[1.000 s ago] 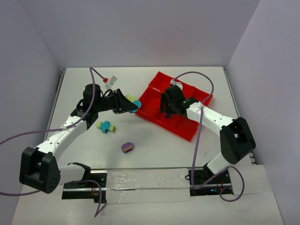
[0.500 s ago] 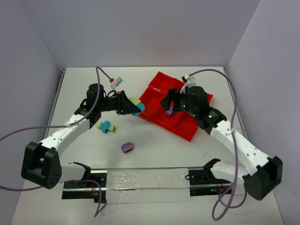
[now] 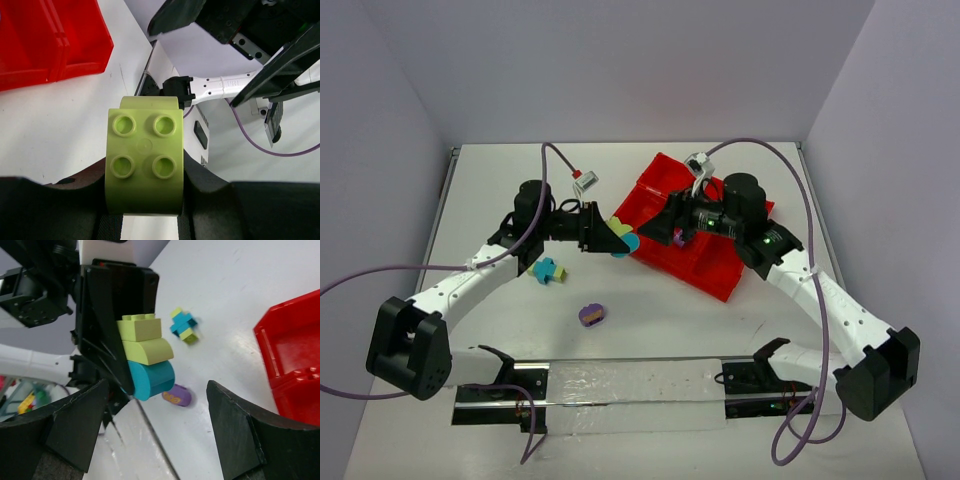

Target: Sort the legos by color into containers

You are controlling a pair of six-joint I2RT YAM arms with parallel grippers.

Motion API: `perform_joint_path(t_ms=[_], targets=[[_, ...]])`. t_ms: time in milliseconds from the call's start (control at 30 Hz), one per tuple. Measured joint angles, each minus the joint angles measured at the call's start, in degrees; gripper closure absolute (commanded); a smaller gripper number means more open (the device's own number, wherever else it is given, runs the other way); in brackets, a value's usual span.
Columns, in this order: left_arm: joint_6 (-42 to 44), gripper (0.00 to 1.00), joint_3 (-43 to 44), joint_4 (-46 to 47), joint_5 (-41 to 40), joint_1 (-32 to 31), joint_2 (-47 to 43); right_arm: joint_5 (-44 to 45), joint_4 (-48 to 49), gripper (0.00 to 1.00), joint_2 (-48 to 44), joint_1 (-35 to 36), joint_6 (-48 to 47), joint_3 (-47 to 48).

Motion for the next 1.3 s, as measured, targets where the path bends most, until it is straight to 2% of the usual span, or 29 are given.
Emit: perform_joint_path(t_ms=[167,400,667,800,1000,1067,1100,1133,1167,1200,1300], targets=[[0.0,1.00,0.0,1.2,0.7,0.0,0.0,-4.9,4.6,0.27,0.4,0.0,3.2,-1.3],[-0.3,1.00,0.0,1.8,1.0,0.0,0.0,-9.3,11.6,0.29,1.8,0.0,8.3,-6.0],[-0.8,1.00,0.0,4.1,1.7,0.0,-1.0,-12.0,17.1,0.37,3.8,0.0,11.3,-8.0],[-1.3,1.00,0.0,4.7,2.0,0.0,-1.6,-13.5,20.6,0.50,5.1,0.0,13.2,-8.7],[-1.6,1.00,0.0,5.0,2.3,0.0,-1.7,-15.5,24.4,0.52,5.8,0.0,15.8,-9.5],[-1.6,1.00,0.0,5.1,2.3,0.0,-1.7,-15.8,25.0,0.61,6.0,-0.1,16.3,-9.6],[-1.6,1.00,0.0,5.2,2.4,0.0,-1.8,-16.0,25.4,0.71,6.0,-0.2,16.7,-9.8],[-1.6,1.00,0.0,5.3,2.6,0.0,-1.8,-16.2,26.0,0.87,6.1,-0.3,17.1,-10.0],[-1.6,1.00,0.0,5.4,2.8,0.0,-1.8,-16.5,26.8,0.95,6.1,-0.3,17.6,-10.3],[-1.6,1.00,0.0,5.4,2.8,0.0,-1.9,-16.9,27.7,1.00,6.1,-0.4,18.0,-10.6],[-1.5,0.99,0.0,5.4,2.9,0.0,-2.1,-17.2,28.7,1.00,6.1,-0.4,18.6,-10.9]])
